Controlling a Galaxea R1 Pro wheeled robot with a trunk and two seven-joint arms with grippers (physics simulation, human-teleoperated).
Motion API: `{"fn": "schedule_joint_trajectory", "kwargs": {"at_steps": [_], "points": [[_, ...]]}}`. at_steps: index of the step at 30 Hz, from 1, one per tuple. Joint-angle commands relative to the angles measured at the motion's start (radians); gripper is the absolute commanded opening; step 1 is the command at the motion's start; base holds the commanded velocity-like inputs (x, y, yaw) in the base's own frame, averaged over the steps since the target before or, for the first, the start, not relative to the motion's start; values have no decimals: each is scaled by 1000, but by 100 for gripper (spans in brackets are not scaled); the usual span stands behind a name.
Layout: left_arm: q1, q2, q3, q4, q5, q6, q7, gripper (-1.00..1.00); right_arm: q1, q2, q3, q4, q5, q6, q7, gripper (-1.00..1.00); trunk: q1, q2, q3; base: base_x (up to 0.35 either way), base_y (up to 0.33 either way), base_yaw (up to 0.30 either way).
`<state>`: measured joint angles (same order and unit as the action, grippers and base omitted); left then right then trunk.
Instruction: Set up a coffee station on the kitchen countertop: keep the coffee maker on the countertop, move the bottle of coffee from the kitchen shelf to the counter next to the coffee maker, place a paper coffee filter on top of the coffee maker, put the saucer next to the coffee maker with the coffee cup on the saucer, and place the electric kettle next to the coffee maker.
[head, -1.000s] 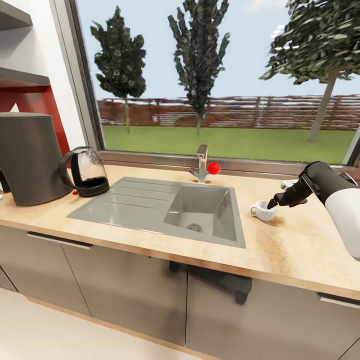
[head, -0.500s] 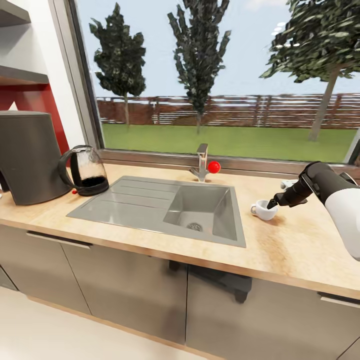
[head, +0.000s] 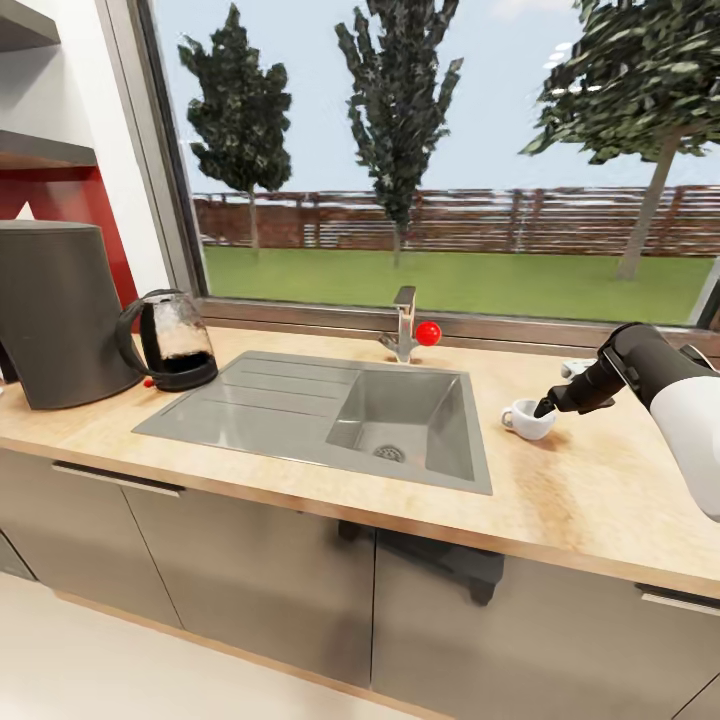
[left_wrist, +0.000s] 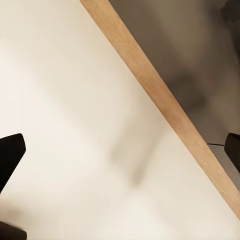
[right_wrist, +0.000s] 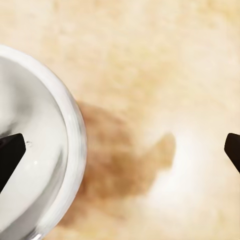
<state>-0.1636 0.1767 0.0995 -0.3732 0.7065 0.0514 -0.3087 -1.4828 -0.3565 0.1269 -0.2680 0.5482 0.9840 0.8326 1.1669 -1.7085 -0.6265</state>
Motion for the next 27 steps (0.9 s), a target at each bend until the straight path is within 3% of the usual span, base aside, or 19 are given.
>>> {"fn": "schedule_joint_trajectory", "kwargs": {"at_steps": [1,2,3,27], "points": [[-1,0,4,0,8,5,-6,100,-1,-1,8,-2,2,2,8,100,0,0,-1,0,0,0],[-1,0,4,0,8,5,-6,100,-1,-1,8,-2,2,2,8,100,0,0,-1,0,0,0],[-1,0,4,0,8,5,-6,100,-1,-1,8,-2,2,2,8,-100,0,0,-1,0,0,0],[-1,1,3,0,8,7,-7,100,-1,-1,8,-2,1,4,10,-100,0,0,-1,0,0,0]]}}
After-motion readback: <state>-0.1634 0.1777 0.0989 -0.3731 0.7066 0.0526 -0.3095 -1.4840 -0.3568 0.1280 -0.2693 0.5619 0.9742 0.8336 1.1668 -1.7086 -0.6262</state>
